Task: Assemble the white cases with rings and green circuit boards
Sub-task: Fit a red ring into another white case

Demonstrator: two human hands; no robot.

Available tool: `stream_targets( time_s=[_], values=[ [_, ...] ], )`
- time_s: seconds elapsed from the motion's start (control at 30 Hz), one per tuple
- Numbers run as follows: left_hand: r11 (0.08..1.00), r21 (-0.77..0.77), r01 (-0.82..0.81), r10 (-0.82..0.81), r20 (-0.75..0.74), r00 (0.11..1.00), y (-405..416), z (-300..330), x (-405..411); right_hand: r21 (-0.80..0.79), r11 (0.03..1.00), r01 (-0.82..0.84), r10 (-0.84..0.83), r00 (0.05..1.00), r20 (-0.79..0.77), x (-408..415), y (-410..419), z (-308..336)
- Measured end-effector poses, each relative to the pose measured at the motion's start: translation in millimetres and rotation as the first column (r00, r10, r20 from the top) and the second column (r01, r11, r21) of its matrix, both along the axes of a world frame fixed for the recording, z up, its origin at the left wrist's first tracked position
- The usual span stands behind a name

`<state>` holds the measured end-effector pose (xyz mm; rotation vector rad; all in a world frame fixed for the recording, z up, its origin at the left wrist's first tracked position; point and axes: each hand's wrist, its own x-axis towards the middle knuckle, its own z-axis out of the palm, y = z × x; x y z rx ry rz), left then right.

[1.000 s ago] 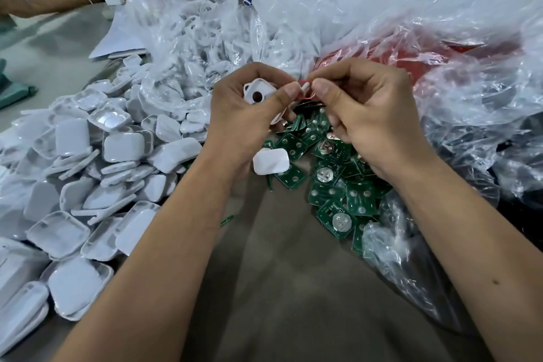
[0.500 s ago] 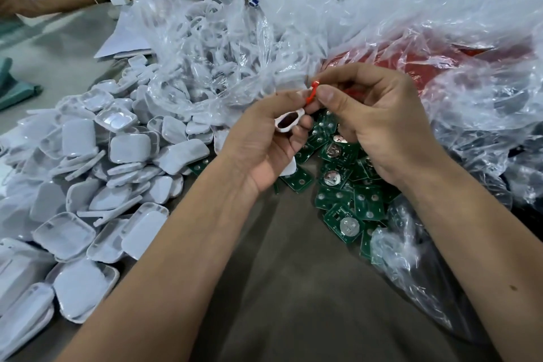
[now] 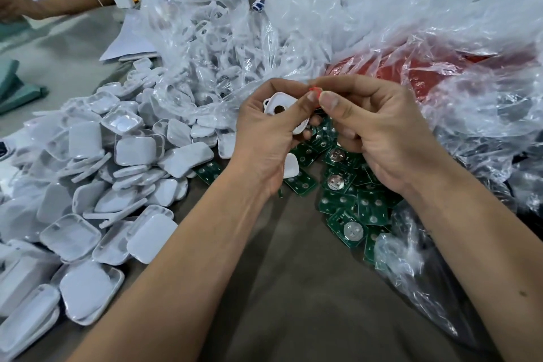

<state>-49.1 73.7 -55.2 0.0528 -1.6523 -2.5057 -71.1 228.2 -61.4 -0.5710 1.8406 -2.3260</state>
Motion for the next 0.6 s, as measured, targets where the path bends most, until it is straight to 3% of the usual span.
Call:
stream_targets(
  time_s=[0.3, 0.5, 0.6],
  values=[
    [0.881, -0.337, -0.332, 0.206, -0.358, 0.911, -5, -2, -4, 0.043, 0.999, 0.001, 0.001, 0.999, -0.032, 2, 3, 3],
    [0.773, -0.485, -0.409, 0.144, -0.494, 0.858, -7, -4, -5, -0.072, 0.991, -0.116, 0.129, 0.968, 0.215, -2, 9, 7],
    [0.776, -0.477, -0.413, 0.147, -0.5, 0.854, -7, -6, -5, -0.098, 0.971, -0.219, 0.238, 0.929, 0.283, -2, 12, 7]
  ],
)
